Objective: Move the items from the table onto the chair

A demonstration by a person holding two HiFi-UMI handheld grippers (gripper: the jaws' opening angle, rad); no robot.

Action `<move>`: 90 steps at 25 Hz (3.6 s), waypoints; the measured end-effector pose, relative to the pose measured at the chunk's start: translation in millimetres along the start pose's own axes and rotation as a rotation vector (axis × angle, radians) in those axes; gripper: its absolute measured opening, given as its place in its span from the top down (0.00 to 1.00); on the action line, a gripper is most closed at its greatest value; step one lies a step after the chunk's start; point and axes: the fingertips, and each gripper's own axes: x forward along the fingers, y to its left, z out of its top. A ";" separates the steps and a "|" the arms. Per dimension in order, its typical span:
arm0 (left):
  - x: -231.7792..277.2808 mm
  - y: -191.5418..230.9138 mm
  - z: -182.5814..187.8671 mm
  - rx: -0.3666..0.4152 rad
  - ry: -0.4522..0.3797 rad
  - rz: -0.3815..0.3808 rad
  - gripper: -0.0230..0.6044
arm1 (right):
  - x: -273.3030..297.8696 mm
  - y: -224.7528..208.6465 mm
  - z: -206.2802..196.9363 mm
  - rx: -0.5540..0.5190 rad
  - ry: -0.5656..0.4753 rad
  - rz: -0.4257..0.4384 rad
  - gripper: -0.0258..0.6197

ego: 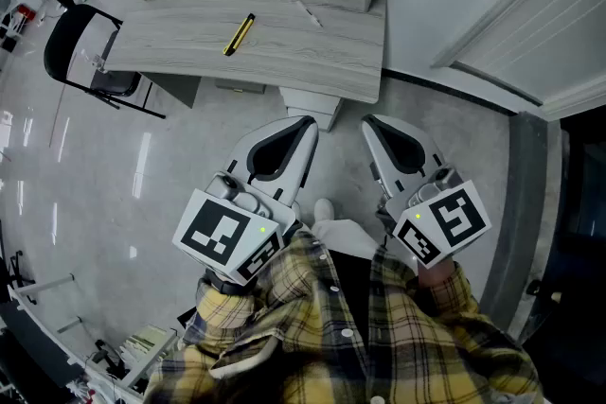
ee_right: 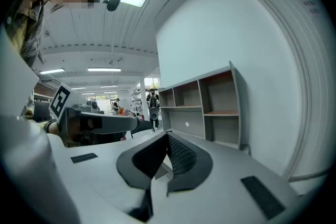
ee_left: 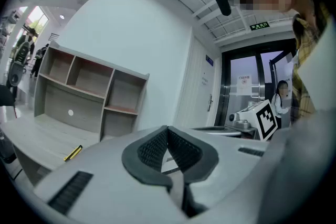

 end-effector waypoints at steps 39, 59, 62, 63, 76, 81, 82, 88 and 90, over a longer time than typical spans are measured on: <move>-9.6 89.6 -4.1 -0.060 -0.034 0.200 0.96 | 78.2 -5.2 -19.7 0.042 0.064 0.152 0.93; -33.2 328.1 22.1 -0.092 0.062 0.090 0.96 | 299.5 11.6 -17.3 0.107 0.121 -0.048 0.93; -28.7 346.8 13.9 -0.118 0.086 0.078 0.96 | 315.1 10.0 -28.2 0.120 0.161 -0.064 0.93; -25.5 352.1 11.6 -0.125 0.093 0.072 0.96 | 319.8 8.0 -30.9 0.123 0.171 -0.071 0.93; 65.4 436.8 42.1 -0.085 0.119 0.062 0.96 | 418.8 -68.2 -15.9 0.146 0.168 -0.054 0.93; 103.1 463.0 62.0 -0.051 0.125 0.060 0.96 | 450.5 -94.7 -4.5 0.150 0.158 -0.039 0.93; 109.6 466.3 63.4 -0.047 0.129 0.058 0.96 | 453.9 -98.9 -2.8 0.149 0.156 -0.039 0.93; 138.8 469.4 60.2 -0.040 0.171 0.000 0.96 | 455.0 -114.8 3.9 0.155 0.149 -0.083 0.93; 145.0 468.3 58.8 -0.031 0.186 -0.021 0.96 | 452.1 -117.4 5.2 0.153 0.146 -0.106 0.93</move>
